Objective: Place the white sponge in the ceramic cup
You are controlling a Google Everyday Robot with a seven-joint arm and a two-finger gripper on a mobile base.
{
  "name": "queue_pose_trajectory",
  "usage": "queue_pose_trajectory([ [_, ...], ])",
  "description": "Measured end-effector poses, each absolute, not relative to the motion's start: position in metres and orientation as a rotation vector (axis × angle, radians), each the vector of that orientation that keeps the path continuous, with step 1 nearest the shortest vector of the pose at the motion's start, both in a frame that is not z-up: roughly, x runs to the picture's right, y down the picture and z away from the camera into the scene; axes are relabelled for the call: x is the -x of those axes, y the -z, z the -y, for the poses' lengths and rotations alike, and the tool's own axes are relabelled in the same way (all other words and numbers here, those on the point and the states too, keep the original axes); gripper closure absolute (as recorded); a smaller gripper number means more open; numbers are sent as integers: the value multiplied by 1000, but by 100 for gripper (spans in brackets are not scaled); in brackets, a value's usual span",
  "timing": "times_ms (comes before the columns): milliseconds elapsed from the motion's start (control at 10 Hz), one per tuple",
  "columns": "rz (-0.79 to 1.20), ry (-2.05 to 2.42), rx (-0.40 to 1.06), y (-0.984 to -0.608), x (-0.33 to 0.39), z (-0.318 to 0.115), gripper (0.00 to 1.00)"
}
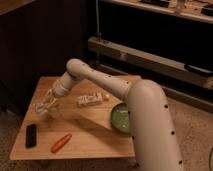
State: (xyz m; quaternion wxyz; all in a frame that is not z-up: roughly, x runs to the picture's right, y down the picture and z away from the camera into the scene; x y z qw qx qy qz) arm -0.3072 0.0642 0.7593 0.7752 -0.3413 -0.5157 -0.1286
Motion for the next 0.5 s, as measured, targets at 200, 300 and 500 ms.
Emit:
queue_pose_trajectory([
  [200, 1150, 321, 741, -752, 325, -51, 90],
  [300, 1163, 344, 745, -748, 330, -46, 88],
  [500, 1173, 370, 771, -747, 333, -42, 71],
])
